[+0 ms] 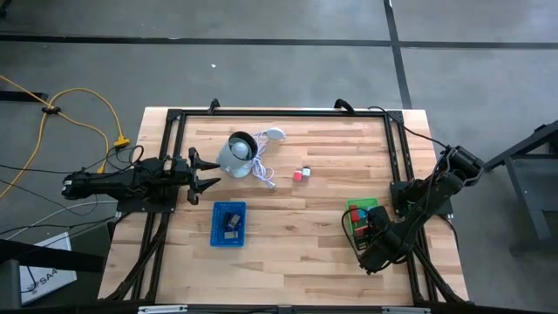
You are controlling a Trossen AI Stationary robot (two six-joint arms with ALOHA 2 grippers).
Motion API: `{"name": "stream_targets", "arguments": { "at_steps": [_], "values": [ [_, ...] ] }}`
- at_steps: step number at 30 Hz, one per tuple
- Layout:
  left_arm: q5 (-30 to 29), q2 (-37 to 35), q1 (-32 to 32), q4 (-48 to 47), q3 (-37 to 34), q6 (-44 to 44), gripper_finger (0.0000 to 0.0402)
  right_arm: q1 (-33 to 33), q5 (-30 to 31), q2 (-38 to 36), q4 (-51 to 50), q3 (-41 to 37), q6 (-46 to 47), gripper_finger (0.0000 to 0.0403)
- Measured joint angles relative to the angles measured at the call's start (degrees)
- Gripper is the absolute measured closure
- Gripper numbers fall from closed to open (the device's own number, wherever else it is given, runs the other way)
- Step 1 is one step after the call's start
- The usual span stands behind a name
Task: Pick & Place Office items
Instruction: Put the pink charger adapter into the green bin
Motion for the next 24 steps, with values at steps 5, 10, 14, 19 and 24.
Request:
{"name": "stream_targets", "arguments": {
  "at_steps": [5,10,14,19,24],
  "values": [
    [0.0,0.0,0.0,0.0,0.0,0.0,0.0189,0.0,0.1,0.0,-0.2,0.0,-0.1,0.0228],
    [0.0,0.0,0.0,0.0,0.0,0.0,0.0189,-0.3,3.2,-1.4,-1.9,0.0,-1.2,0.0227],
    [0.0,0.0,0.0,0.0,0.0,0.0,0.0189,-2.2,6.4,-3.7,-1.7,0.0,-4.6,0.0229],
    [0.0,0.0,0.0,0.0,0.0,0.0,0.0189,-6.6,9.6,-6.1,-1.1,0.1,-11.8,0.0230],
    [0.0,0.0,0.0,0.0,0.0,0.0,0.0189,-12.2,11.3,-8.4,0.5,0.1,-19.9,0.0230]
  ]
}}
